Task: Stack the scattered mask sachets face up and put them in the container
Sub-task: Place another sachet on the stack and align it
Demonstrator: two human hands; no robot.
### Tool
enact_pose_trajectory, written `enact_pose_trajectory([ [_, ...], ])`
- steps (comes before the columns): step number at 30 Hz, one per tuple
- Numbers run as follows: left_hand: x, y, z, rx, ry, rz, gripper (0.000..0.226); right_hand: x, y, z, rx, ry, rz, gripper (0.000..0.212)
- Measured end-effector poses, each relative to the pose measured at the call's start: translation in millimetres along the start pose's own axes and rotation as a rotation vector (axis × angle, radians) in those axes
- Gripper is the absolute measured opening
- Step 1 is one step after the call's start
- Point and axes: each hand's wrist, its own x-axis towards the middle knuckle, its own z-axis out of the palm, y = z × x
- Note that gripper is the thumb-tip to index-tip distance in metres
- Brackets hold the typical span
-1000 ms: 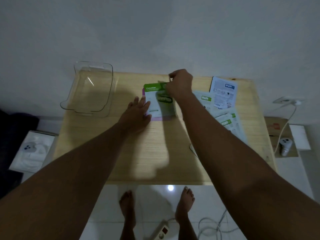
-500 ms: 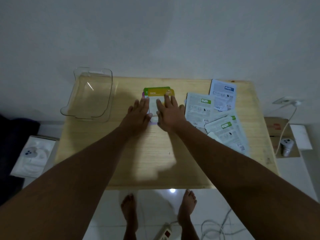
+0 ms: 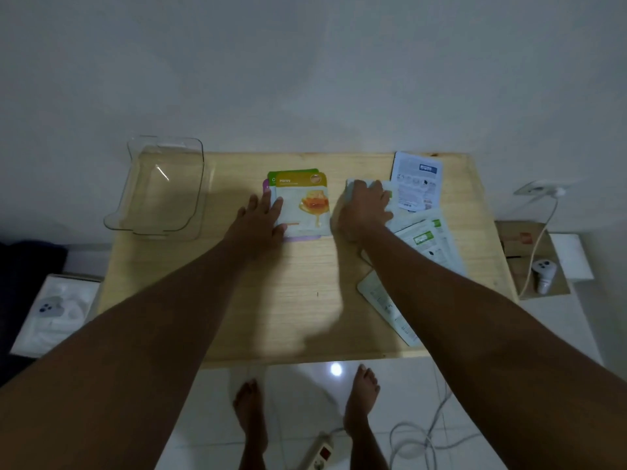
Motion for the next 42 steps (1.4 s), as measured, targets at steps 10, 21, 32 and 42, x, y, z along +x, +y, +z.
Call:
enact_pose_trajectory([
  [10, -0.9, 2.4, 3.7, 0.018, -0.010, -0.018, 0.065, 1.1, 25.8, -11.3, 0.244, 0.091, 0.141, 0.074],
  [21, -3.8, 3.0, 0.7, 0.011, -0.040, -0.021, 0.066, -2.4, -9.3, -49.9, 0.549, 0.271, -0.164, 0.035],
  [32, -4.4, -2.4, -0.2, -0.001, -0.047, 0.013, 0.068, -29.6, -61.1, -7.5, 0.527, 0.030, -0.282, 0.038],
  [42, -10.6, -0.9, -0.6, -0.105, 0.039, 0.017, 0.062, -24.8, -29.0, 44.2, -0.263, -0.121, -0.558, 0.067],
])
